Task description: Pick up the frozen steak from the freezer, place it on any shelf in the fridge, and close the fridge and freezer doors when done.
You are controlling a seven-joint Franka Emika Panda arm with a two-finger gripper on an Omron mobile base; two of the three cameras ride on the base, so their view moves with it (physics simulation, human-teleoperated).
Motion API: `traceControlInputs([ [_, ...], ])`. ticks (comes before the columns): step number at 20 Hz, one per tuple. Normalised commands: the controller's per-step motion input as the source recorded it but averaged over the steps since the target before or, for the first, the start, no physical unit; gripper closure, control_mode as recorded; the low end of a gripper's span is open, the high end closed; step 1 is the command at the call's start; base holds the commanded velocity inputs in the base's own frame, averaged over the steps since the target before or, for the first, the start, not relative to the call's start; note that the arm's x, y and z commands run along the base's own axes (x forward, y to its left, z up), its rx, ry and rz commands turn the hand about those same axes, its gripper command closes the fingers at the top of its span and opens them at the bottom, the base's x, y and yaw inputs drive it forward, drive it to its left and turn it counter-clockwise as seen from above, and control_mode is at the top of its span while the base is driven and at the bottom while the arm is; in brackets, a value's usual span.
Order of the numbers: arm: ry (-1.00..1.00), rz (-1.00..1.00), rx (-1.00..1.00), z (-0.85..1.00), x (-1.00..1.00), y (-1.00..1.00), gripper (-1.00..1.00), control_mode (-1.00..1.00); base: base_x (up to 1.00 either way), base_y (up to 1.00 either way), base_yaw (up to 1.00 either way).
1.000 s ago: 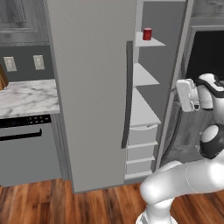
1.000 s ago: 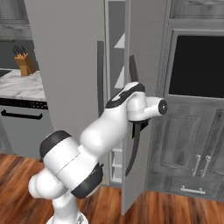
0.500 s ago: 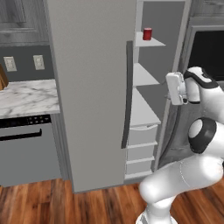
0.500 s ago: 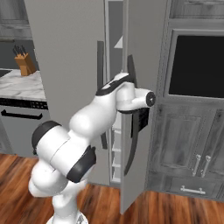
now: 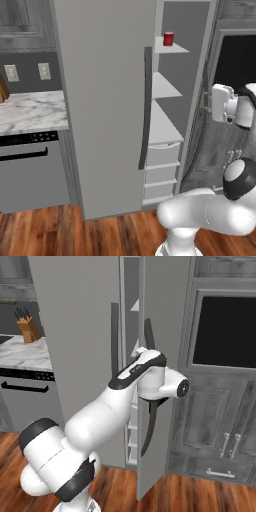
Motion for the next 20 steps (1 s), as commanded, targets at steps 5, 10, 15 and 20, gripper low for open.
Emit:
traceControlInputs([
  [5, -0.22, -0.05, 0.0, 0.05, -0.93, -0.97, -1.0, -1.0, 0.0, 0.0, 0.0],
  [10, -0.04, -0.16, 0.0, 0.0, -0.06, -1.0, -1.0, -1.0, 0.0, 0.0, 0.0],
  [15, 0.05, -0.04, 0.0, -0.11, 0.67, -0.33, -1.0, -1.0, 0.0, 0.0, 0.0],
  [20, 0.16, 0.0, 0.0, -0.03, 1.0, 0.02, -1.0, -1.0, 0.0, 0.0, 0.0],
])
